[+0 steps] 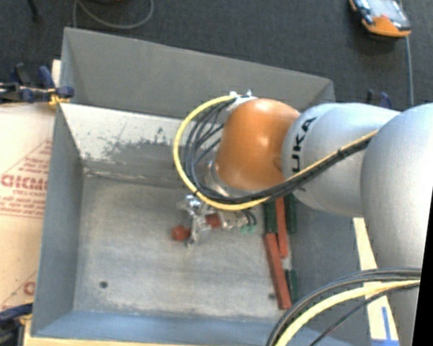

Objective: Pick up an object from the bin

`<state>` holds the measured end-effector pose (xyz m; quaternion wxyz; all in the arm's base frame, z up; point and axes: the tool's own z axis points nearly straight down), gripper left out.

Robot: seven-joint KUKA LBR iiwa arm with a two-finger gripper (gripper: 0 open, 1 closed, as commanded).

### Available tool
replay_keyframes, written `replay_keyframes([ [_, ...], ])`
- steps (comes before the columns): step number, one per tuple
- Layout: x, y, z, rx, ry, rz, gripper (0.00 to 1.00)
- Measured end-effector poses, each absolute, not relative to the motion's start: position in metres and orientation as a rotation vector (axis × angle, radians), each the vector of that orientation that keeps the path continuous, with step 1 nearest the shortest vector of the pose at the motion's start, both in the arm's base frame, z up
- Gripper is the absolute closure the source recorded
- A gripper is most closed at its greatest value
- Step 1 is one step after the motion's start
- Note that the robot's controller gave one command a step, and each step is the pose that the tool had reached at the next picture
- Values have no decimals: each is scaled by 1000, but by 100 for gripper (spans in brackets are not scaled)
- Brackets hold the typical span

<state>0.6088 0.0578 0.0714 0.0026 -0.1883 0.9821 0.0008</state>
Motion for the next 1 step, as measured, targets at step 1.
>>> replay_keyframes([
  [1,619,92,217,-690,3050,-2,100],
])
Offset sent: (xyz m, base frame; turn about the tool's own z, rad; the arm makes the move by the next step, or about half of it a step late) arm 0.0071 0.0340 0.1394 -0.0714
